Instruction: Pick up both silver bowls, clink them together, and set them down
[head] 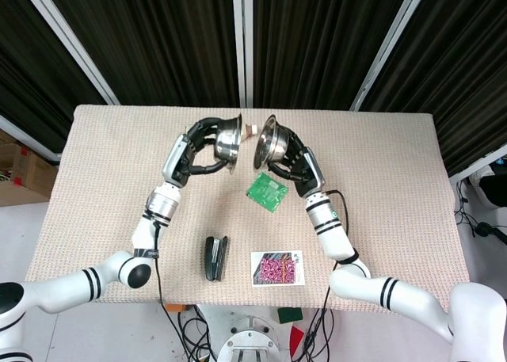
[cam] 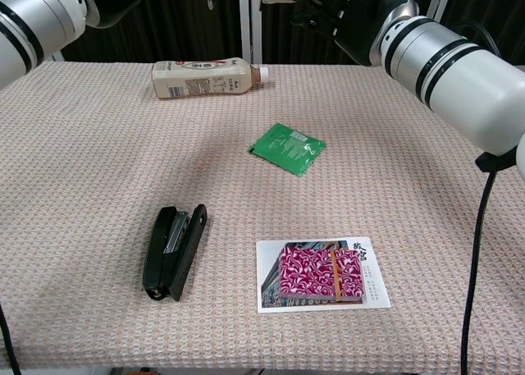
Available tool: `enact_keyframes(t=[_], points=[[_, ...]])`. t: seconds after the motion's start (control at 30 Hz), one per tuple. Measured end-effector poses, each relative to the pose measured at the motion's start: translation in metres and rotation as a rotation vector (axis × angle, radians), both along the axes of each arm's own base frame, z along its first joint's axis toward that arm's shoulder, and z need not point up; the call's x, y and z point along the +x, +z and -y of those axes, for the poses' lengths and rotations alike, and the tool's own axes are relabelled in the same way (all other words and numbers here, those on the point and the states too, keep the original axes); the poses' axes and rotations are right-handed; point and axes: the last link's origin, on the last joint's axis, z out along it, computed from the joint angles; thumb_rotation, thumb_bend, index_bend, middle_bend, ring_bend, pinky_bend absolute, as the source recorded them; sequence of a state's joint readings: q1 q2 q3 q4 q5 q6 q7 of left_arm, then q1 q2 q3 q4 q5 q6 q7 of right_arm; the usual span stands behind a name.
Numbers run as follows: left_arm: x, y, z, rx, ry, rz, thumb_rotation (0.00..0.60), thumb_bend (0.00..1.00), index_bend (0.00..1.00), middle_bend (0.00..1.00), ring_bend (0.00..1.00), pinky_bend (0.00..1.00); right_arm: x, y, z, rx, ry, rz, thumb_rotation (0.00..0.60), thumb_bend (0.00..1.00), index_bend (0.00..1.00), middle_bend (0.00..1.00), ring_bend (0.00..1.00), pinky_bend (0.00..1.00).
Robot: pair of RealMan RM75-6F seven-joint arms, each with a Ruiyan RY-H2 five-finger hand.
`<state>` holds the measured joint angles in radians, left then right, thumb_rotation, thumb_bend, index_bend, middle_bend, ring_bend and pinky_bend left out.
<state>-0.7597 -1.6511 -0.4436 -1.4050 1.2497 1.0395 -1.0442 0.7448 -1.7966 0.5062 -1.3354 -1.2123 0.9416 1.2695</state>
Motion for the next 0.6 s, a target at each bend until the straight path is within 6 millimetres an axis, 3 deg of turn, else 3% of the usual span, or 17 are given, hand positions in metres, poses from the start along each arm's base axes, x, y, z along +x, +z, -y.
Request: enact_keyframes(t=[0.17,0.3,0.6], points=[[0.012,-0.007,-0.002,-0.012,-0.023,-0.005,0.6,0.2,0.53,0.52,0.41,0.49,0.02,-0.009,-0.001,0.022,0.047,-0.002,0.6,0.2,0.64,0.49,0.48,0.6],[0.008,-0.006,-0.005,-0.005,-0.006,-0.004,0.6,0.2,0.53,0.52,0.41,0.49,0.034,-0.016,0.0,0.024,0.068,-0.015,0.6,0.2,0.64,0.49,0.48,0.6],[-0.009,0.009,-0.007,0.032,0.034,0.002,0.6,0.2,0.53,0.52,0.41,0.49,0.008,-0.002,0.004,-0.011,-0.005,0.005,0.6,0.2,0.64,0.49,0.48,0.6]])
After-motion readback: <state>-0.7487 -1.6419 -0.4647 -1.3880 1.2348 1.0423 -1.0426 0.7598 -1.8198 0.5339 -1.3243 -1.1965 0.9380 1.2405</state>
